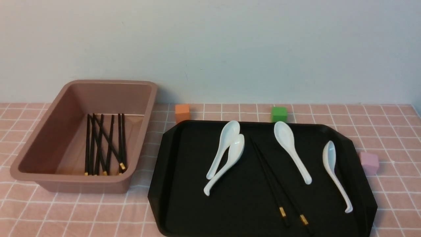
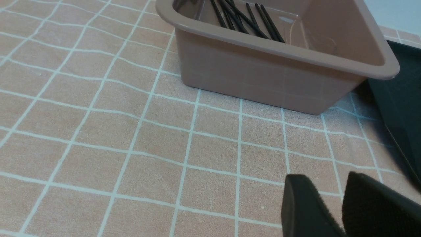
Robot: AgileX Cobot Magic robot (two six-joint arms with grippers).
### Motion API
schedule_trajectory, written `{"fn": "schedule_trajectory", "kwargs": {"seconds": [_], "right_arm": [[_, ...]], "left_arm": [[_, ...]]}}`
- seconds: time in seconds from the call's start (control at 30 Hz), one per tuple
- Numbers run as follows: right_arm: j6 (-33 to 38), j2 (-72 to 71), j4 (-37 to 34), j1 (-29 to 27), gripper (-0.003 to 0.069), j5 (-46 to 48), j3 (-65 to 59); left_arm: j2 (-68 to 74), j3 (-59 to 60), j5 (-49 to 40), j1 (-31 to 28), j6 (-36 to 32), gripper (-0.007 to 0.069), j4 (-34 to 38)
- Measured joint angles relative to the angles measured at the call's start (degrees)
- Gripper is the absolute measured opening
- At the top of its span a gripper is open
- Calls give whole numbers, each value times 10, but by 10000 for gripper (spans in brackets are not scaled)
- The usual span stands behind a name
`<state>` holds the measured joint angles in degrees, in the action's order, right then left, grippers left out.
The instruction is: On pink tablecloth take chopsticks from black tray and put them in box.
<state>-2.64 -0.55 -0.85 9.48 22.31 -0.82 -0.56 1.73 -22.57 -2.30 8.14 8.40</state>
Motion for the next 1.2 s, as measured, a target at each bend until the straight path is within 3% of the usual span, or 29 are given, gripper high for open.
{"fn": "schedule_trajectory", "kwargs": {"seconds": [1.2], "right_arm": [[0,0,0,0,-6,0,0]], "left_arm": [[0,0,0,0,0,238,0]]}}
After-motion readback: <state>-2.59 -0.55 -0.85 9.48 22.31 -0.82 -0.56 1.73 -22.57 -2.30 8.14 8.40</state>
